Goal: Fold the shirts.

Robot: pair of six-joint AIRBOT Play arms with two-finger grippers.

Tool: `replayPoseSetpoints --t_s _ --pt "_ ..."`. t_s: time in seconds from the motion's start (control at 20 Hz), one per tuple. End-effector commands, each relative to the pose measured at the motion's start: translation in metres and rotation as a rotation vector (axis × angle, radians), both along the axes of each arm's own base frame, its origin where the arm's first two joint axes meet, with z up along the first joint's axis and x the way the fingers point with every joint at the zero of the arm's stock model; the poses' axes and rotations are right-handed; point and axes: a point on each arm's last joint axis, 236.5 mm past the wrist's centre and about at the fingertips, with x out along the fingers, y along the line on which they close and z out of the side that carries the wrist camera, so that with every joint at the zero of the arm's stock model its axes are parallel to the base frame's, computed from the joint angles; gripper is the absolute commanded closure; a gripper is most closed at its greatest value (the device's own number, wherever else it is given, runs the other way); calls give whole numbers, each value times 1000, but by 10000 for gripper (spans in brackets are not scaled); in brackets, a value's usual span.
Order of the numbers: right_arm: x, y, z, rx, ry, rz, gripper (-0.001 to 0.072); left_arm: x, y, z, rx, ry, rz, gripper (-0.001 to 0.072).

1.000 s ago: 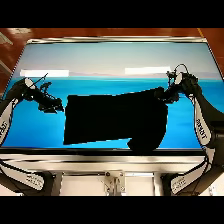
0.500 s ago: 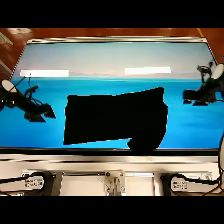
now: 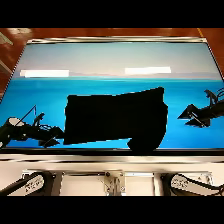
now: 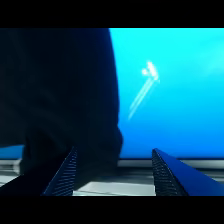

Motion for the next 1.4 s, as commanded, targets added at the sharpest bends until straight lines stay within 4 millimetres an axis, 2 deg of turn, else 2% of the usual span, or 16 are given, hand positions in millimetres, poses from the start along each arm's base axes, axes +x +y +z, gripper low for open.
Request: replayPoseSetpoints --t_s 0.0,0.15,0.25,0.3,0.35,0.4,0.5,0.55,0.7,0.85,0.95,1.2,1.25,1.35 --pt "6 3 -3 29 -33 -34 109 21 -6 -9 7 -73 75 58" --pt "5 3 -3 27 -31 -34 110 35 -30 -18 -34 -78 106 59" --pt "5 3 -3 28 -30 -34 110 24 -52 -31 -53 -22 51 59" --pt "4 3 -3 27 -28 -32 110 17 -59 -36 -56 2 26 134" --pt "2 2 -4 25 -19 -26 109 14 -63 -38 -57 13 15 459" --pt "-4 0 -5 14 2 -15 110 17 -64 -36 -68 8 28 667" --pt "-24 -1 -15 -1 73 14 110 28 -60 -25 -76 -31 53 664" --pt "-34 5 -23 17 101 27 110 34 -57 -17 -80 -56 62 664" --pt "-49 44 -53 154 93 19 110 49 -49 7 -81 -140 81 664" --pt "-49 51 -83 147 44 -48 111 55 -46 26 -77 -208 82 664" --pt "-43 54 -91 149 5 -78 111 56 -46 31 -74 -227 82 664" --pt "-49 71 -107 187 -29 -110 115 61 -42 30 -59 -244 97 664" --pt "-50 75 -111 176 -29 -94 203 63 -41 29 -54 -250 104 663" --pt "-46 85 -116 143 -45 -49 219 65 -40 30 -52 -254 112 664"
